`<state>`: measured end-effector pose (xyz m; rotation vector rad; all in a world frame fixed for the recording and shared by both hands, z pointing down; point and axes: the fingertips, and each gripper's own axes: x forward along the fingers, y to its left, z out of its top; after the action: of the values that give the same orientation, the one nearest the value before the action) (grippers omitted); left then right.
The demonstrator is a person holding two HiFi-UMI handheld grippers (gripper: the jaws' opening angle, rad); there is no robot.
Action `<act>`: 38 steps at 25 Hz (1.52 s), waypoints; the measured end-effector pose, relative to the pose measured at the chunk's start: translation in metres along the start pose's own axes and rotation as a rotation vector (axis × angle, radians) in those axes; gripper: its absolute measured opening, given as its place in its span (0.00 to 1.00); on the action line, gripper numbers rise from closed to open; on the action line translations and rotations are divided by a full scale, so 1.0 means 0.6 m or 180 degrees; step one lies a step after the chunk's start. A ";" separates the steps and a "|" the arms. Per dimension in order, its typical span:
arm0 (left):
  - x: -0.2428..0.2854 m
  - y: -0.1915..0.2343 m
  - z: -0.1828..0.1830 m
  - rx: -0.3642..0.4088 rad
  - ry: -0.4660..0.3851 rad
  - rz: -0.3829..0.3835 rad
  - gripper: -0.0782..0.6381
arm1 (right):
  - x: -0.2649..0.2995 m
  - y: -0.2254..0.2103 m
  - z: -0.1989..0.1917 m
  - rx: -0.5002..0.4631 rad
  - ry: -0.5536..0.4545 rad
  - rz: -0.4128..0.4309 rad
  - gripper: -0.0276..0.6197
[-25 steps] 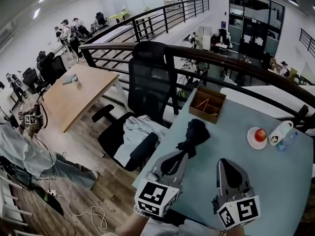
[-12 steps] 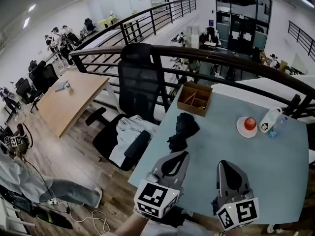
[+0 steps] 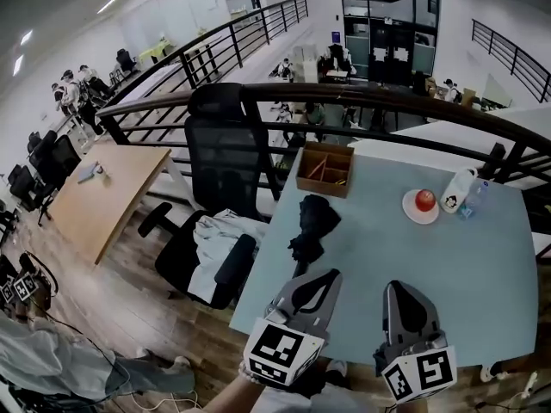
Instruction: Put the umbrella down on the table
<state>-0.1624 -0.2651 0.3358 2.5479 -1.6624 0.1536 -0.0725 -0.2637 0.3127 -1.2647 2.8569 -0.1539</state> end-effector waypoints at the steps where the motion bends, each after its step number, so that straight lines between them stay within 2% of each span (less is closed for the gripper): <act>1: -0.007 0.001 -0.001 -0.0031 -0.0002 -0.0013 0.12 | -0.003 0.007 0.000 -0.0009 0.0000 -0.0018 0.04; 20: -0.116 -0.010 -0.022 -0.0147 -0.0058 -0.0301 0.12 | -0.073 0.113 -0.010 -0.0118 -0.0042 -0.0286 0.04; 38: -0.192 -0.006 -0.025 -0.0174 -0.0148 -0.0304 0.12 | -0.098 0.187 -0.008 -0.0193 -0.0097 -0.0281 0.04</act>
<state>-0.2057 -0.1572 0.3347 2.6025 -1.5337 0.0417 -0.1159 -0.1449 0.3050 -1.3921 2.8018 -0.0487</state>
